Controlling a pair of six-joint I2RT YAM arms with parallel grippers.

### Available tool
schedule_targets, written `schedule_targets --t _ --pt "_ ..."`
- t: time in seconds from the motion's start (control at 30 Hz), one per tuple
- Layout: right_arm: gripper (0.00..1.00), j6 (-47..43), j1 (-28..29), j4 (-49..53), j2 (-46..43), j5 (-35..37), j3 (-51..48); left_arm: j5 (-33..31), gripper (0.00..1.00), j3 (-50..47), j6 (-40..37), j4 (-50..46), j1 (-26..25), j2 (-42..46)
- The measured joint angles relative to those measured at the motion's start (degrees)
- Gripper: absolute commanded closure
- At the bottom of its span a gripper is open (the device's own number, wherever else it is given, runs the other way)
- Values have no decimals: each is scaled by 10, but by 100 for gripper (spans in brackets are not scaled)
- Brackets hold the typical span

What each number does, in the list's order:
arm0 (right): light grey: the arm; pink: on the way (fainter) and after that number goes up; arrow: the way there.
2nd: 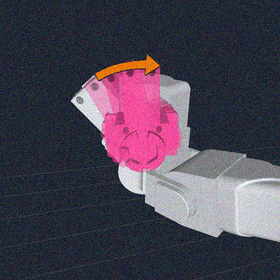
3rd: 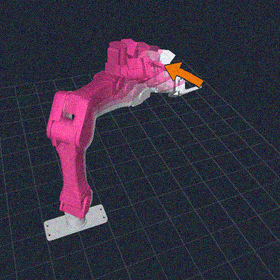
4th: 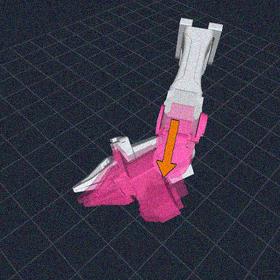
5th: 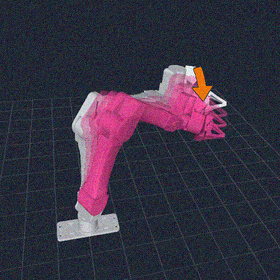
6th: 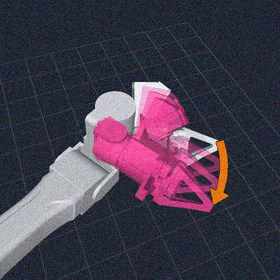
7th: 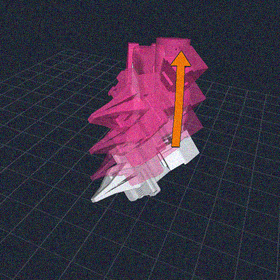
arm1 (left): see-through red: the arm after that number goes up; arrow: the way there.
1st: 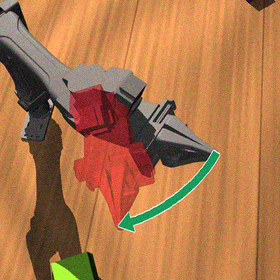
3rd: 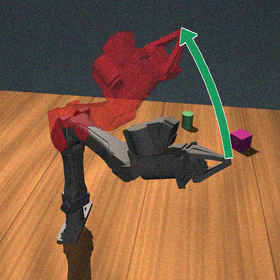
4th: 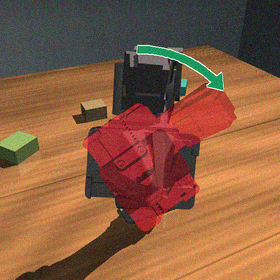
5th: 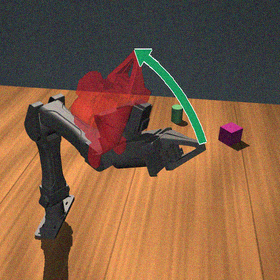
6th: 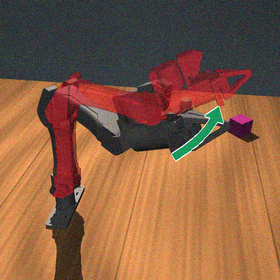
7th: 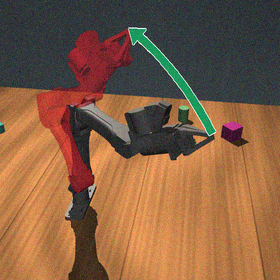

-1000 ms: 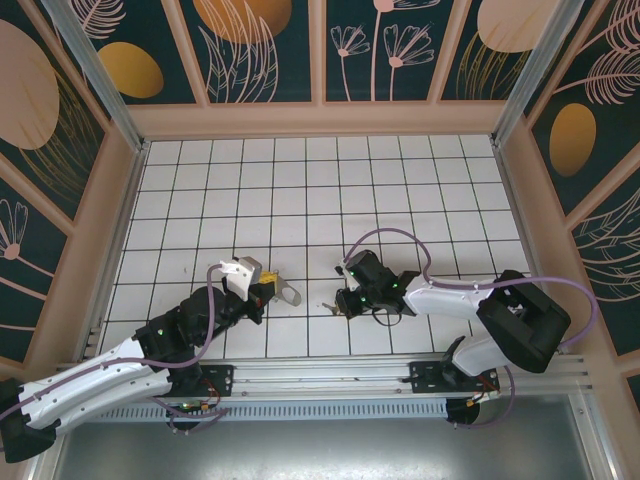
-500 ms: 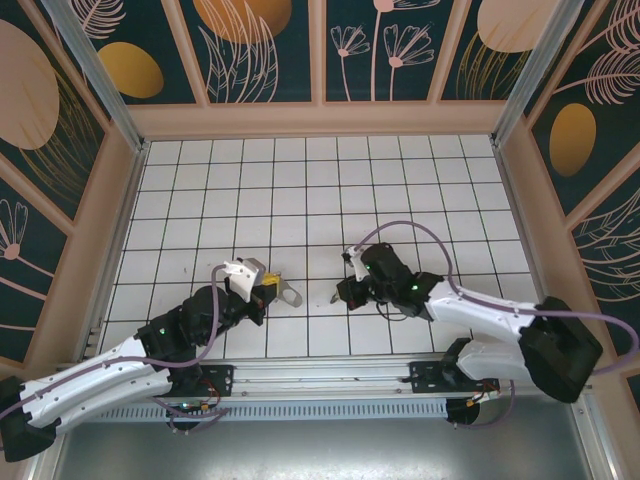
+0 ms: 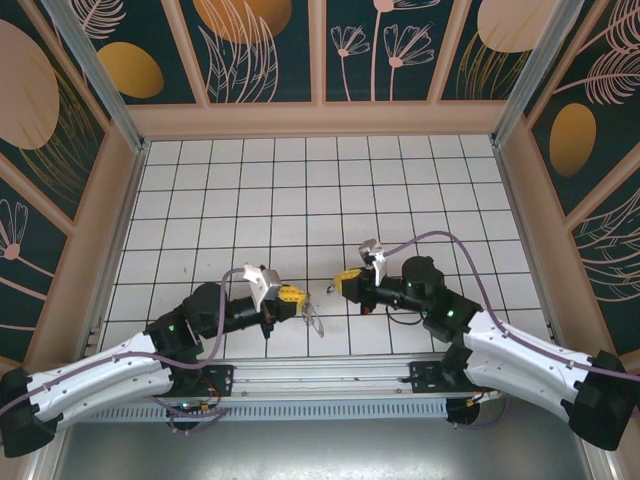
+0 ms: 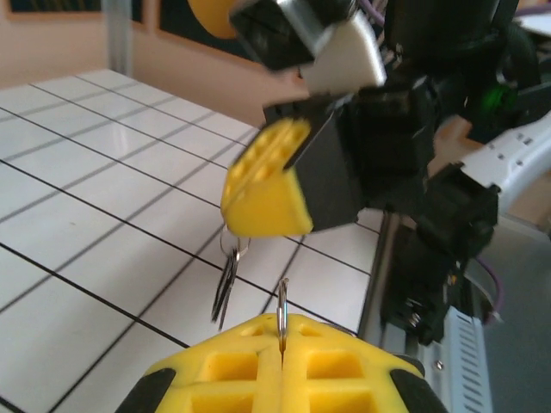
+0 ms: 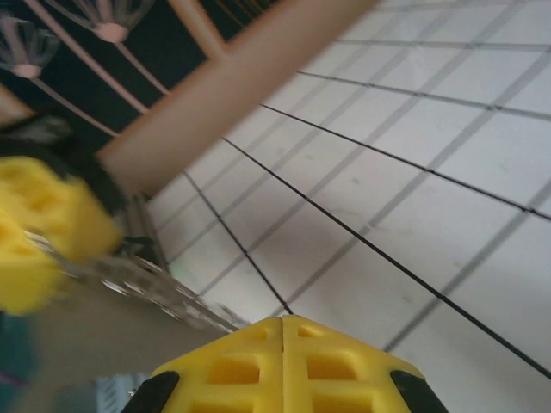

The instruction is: Put the keys on the keyring

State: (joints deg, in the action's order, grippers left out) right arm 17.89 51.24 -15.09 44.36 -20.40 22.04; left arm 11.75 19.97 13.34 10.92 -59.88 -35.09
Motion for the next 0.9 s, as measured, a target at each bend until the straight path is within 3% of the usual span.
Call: schedule_targets --t 0.5,0.9 --pt "100 -136 70 -55 -92 -40 -23 131 100 35 -20 30 0 -28" --pt "100 -165 100 -57 -82 -48 -23 150 100 40 -27 30 0 -45"
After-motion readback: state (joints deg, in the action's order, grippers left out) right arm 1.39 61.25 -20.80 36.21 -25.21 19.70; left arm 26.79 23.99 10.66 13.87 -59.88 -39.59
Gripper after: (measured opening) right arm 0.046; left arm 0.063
